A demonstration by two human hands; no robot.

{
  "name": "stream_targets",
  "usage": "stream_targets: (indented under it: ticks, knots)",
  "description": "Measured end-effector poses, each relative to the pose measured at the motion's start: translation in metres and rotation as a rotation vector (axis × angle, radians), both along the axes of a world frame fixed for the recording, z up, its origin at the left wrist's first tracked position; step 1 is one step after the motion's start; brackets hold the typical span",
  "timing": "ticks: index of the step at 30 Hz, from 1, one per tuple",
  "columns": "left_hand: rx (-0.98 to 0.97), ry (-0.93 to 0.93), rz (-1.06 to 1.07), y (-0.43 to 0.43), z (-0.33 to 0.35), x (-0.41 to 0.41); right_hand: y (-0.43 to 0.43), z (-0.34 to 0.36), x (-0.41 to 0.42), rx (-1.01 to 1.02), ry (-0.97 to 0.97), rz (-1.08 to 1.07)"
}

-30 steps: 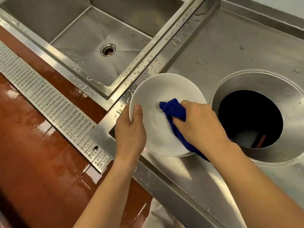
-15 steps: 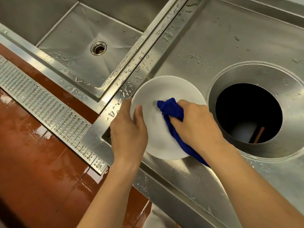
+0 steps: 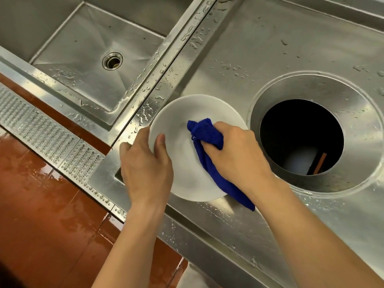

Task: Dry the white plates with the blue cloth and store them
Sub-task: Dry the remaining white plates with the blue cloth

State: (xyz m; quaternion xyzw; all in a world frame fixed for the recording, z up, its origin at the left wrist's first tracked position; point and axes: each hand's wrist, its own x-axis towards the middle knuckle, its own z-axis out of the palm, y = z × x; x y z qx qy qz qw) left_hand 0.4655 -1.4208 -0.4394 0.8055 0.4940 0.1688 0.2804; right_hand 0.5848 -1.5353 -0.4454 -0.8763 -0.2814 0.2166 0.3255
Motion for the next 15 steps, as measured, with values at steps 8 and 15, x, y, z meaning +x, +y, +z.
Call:
stream_targets:
  ticks: [8,15]
  knots:
    - [0.014,-0.030,0.040,0.000,-0.004,0.003,-0.006,0.004,0.003,0.086,0.018,-0.036]
    - [-0.031,0.030,0.056,0.001,-0.011,0.004,-0.010,0.012,0.003,0.193,0.095,-0.071]
